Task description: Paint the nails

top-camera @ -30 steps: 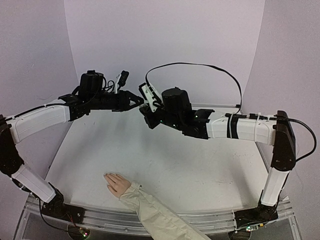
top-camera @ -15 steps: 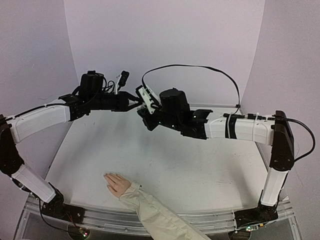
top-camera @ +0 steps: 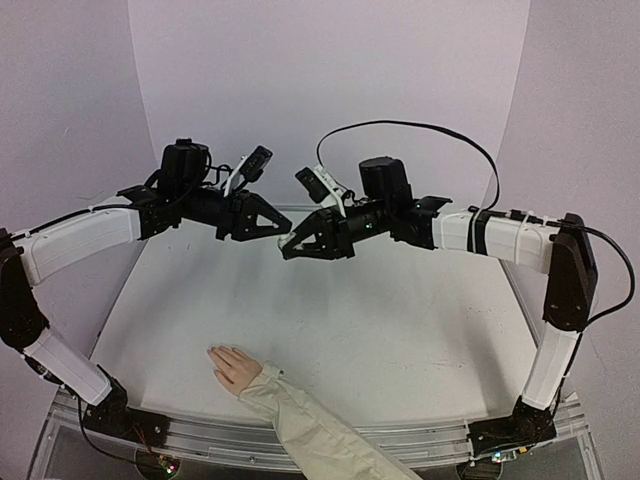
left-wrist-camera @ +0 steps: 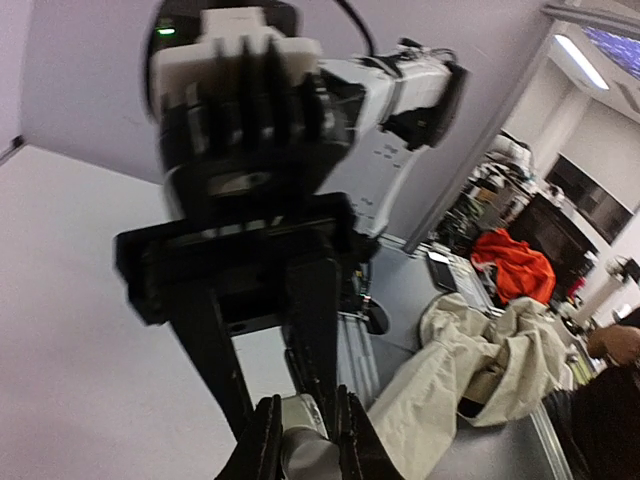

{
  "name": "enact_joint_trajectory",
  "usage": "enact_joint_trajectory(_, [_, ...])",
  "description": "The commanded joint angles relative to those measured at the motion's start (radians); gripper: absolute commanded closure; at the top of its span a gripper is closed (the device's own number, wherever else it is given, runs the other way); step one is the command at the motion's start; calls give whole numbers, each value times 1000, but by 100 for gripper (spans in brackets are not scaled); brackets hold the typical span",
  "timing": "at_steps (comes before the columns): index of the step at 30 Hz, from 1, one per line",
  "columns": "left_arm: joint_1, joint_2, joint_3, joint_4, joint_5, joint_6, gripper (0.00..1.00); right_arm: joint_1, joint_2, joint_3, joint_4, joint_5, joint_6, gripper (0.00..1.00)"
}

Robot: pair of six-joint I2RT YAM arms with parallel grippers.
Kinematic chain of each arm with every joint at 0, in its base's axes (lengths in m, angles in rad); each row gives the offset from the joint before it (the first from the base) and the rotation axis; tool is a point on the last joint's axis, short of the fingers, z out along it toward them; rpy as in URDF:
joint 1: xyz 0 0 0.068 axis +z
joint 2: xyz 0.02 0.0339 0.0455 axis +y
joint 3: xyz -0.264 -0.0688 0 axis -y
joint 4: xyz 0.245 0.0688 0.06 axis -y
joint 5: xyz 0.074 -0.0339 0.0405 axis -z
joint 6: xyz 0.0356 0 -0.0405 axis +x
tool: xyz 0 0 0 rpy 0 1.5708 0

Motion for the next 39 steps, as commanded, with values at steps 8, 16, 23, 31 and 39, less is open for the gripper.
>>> enact_joint_trajectory(8, [-36,-26,85,36,109,-51,62,-7,-135,-69,136,-227,-28,100])
enact_joint_trajectory(16, [-27,-91,37,2,-187,-159,24,-3,-180,-159,122,487,-111,100])
enact_joint_trajectory(23, [-30,-58,116,-267,-327,-78,31,24,-174,-160,113,636,-138,100])
enact_joint_trajectory(31, [-33,-18,155,-273,-340,-103,36,61,-136,-113,68,657,-168,100])
enact_joint_trajectory(39, [-39,17,178,-293,-377,-109,52,91,-119,-96,55,685,-174,100])
